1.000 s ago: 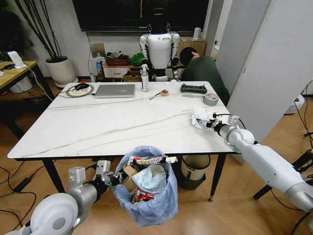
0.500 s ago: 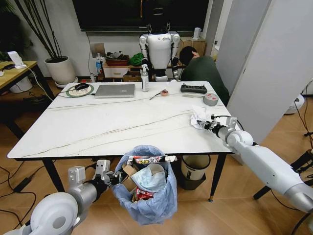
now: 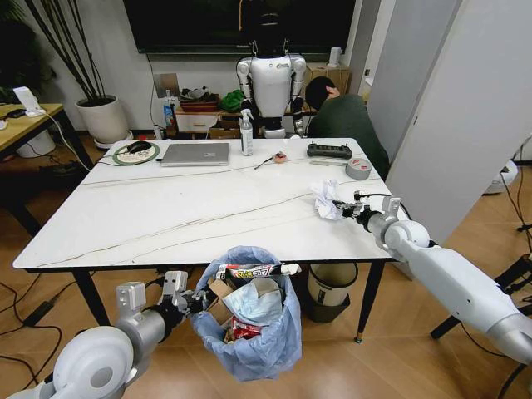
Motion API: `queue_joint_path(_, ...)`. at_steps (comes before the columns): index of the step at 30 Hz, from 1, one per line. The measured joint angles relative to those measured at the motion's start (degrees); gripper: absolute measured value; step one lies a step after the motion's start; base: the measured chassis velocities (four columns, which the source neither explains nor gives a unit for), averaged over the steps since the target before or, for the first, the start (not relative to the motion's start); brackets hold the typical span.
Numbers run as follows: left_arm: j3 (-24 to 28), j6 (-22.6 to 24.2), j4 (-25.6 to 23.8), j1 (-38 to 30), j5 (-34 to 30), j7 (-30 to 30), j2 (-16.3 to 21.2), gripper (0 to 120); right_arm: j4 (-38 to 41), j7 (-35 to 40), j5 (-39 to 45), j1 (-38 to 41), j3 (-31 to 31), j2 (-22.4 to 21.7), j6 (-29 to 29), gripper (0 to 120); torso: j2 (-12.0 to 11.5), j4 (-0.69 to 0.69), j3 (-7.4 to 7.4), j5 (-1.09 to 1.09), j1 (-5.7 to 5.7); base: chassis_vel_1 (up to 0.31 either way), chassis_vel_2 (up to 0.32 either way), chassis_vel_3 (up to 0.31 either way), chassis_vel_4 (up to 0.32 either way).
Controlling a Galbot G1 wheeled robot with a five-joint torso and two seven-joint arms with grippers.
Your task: Pick up the trash bin and place the trash from the table into it.
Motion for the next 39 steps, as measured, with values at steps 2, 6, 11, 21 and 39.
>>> queue_joint_path(2, 0.13, -0.01, 0.05, -0.1, -0.02, 0.0, -0.02, 0, 1.11, 0.0, 0.36, -0.08, 0.18, -0.48, 0.22, 0, 0.0, -0.01, 0.0, 0.01, 0.0, 0.0, 0.0, 0.0, 0.0)
queue_joint_path(6, 0.84, -0.02, 0.52, -0.53, 0.0, 0.0, -0.16, 0, 10.64, 0.03, 3.06, -0.53, 1.26, -4.53, 0.96, 0, 0.0, 0.01, 0.0, -0.01, 0.0, 0.0, 0.0, 0.0, 0.0)
queue_joint_path(11, 1.18, -0.03, 0.85, -0.89, 0.02, 0.03, -0.35, 0, 21.19, 0.1, 4.43, -1.55, 2.11, -9.9, 1.45, 0, 0.0, -0.01, -0.01, 0.0, 0.0, 0.0, 0.0, 0.0, 0.0)
queue_joint_path(21, 1.11, -0.09, 0.83, -1.0, -0.32, 0.21, 0.02, 0, 42.15, 0.05, 7.67, -2.1, 1.75, -19.17, 2.51, 0, 0.01, 0.0, -0.01, -0.01, 0.0, 0.0, 0.0, 0.0, 0.0)
queue_joint_path(39, 1.5, -0.12, 1.17, -2.51, -1.24, 0.15, 0.12, 0, 66.74, 3.16, 1.51, -2.66, -5.36, -28.26, 1.89, 0, 0.01, -0.01, -0.01, -0.01, 0.0, 0.0, 0.0, 0.0, 0.0)
